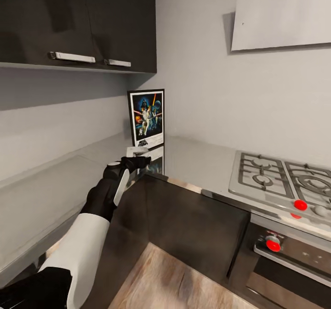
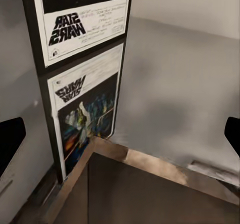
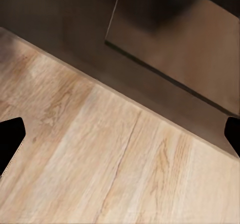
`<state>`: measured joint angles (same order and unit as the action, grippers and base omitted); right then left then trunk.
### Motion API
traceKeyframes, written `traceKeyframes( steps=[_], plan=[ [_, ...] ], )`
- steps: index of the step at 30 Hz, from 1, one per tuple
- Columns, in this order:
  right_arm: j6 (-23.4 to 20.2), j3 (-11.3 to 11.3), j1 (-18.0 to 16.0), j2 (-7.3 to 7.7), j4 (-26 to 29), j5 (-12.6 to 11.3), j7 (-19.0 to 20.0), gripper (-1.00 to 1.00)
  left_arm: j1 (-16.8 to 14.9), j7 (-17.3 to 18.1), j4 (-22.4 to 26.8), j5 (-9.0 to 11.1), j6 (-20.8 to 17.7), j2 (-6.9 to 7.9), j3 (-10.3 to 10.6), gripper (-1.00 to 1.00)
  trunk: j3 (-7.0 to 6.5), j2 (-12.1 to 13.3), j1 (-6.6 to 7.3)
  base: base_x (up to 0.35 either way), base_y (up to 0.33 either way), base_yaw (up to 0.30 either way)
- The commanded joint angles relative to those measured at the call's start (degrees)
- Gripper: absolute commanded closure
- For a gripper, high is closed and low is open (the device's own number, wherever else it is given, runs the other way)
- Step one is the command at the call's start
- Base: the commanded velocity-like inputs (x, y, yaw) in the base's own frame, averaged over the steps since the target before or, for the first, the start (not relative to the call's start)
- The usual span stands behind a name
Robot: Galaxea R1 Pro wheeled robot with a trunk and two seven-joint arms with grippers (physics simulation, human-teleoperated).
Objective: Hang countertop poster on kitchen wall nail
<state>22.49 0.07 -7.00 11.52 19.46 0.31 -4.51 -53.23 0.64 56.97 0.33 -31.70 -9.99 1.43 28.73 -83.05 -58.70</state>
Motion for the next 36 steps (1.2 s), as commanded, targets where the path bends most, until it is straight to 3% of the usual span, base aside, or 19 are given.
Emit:
traceKeyframes(
  steps=[1,22,36],
  plan=[
    [0.2,0.0,0.0,0.00,0.0,0.0,-0.1,-1.00,0.0,0.1,0.1,0.0,-0.3,-0.01,0.0,-1.00,0.06,0.0,-0.03,0.333,0.000,0.000],
    [0.1,0.1,0.0,-0.18,-0.3,0.0,-0.1,-1.00,0.0,0.1,0.4,0.0,-0.4,-0.01,-0.2,-1.00,0.06,0.0,-0.03,0.327,0.000,0.000],
    [0.1,0.2,0.0,-0.36,-1.3,0.8,-0.1,-1.00,0.0,0.4,1.3,0.0,-0.6,-0.01,-0.5,-1.00,0.06,0.0,-0.03,0.041,0.000,0.000]
  ],
)
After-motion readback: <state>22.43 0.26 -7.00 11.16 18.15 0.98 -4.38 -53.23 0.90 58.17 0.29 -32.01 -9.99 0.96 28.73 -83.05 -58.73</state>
